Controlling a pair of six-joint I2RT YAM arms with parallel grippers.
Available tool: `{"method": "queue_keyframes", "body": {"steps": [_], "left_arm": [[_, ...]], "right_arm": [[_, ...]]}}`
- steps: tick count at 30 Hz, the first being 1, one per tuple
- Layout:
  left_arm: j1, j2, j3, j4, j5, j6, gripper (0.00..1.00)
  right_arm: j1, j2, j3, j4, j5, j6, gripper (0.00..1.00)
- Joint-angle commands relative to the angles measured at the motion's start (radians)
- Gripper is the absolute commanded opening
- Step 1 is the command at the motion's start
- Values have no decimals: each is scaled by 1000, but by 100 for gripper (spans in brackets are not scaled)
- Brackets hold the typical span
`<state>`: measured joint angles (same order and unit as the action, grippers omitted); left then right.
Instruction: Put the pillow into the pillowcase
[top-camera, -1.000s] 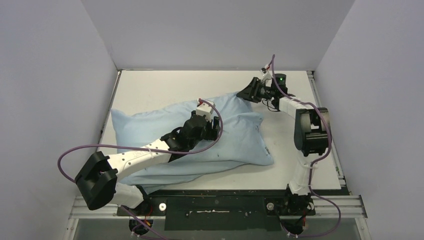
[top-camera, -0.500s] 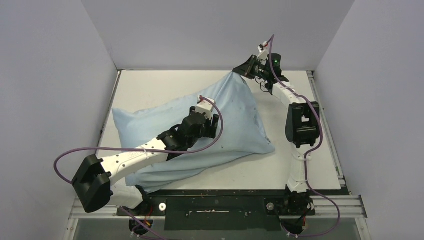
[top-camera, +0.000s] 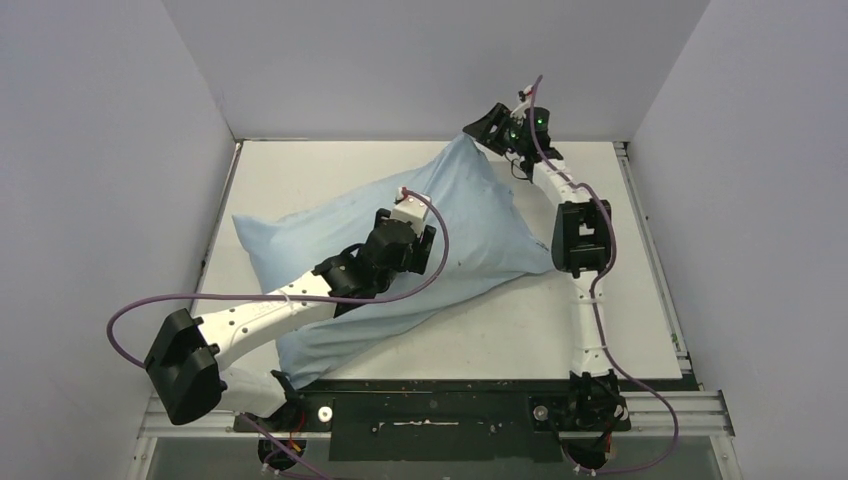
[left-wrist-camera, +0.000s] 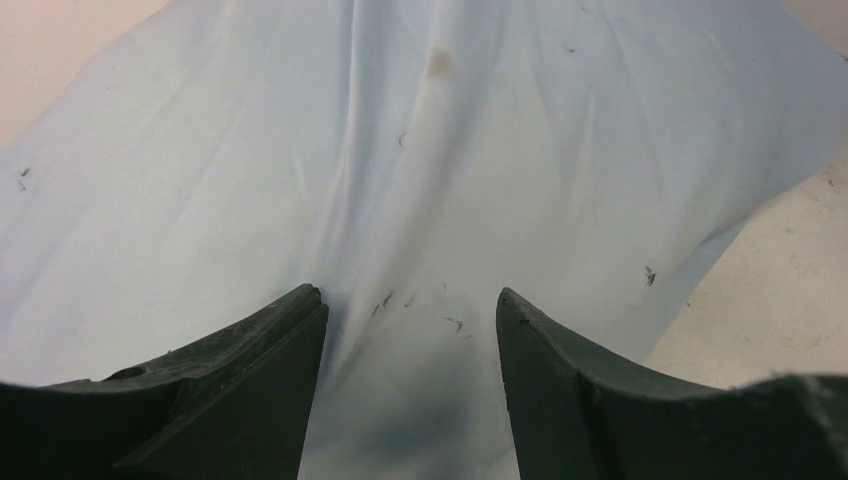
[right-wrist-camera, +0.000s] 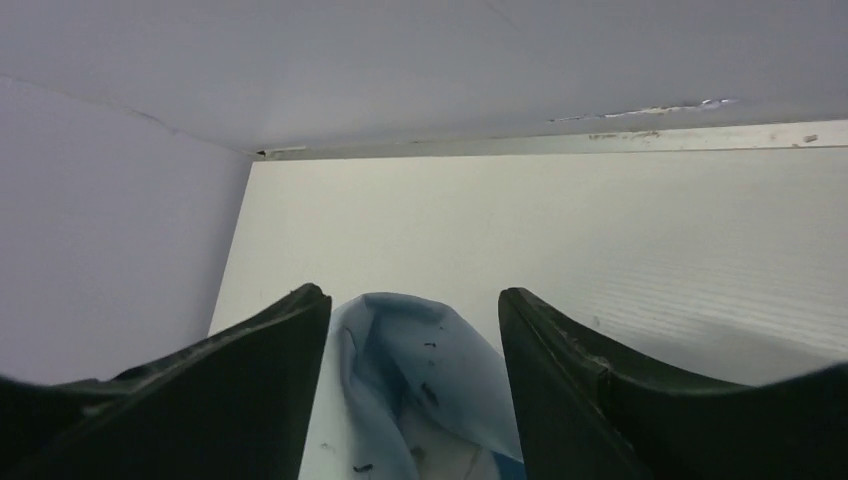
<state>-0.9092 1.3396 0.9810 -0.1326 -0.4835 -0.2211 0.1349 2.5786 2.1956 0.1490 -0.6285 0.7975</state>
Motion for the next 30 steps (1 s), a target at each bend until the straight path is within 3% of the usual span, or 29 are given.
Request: {"method": "queue_keyframes", "body": {"steps": [1, 6, 9, 15, 17, 20, 25, 30], "left_arm": [[-9, -3, 115, -90, -51, 22, 60], [-23, -1, 169, -87, -43, 47, 60], [-34, 0, 147, 13, 65, 79, 60], [-38, 57, 144, 99, 198, 81, 60], [-24, 83, 171, 40, 180, 47, 60], [16, 97, 205, -71, 87, -41, 60], [100, 14, 146, -99, -1, -105, 61], [367, -78, 172, -138, 49, -168, 62]], "right_arm": [[-98, -187, 69, -141, -60, -5, 68], [-159, -443, -224, -259, -84, -123, 73], [-171, -569, -395, -396, -107, -186, 73], [-84, -978, -821, -385, -28, -240, 68], [-55, -1072, -925, -385, 30, -238, 65], [-12, -1183, -1091, -352, 43, -232, 51], [-2, -1213, -1294, -266, 79, -262, 45], [-41, -1027, -1280, -208, 202, -305, 38]]}}
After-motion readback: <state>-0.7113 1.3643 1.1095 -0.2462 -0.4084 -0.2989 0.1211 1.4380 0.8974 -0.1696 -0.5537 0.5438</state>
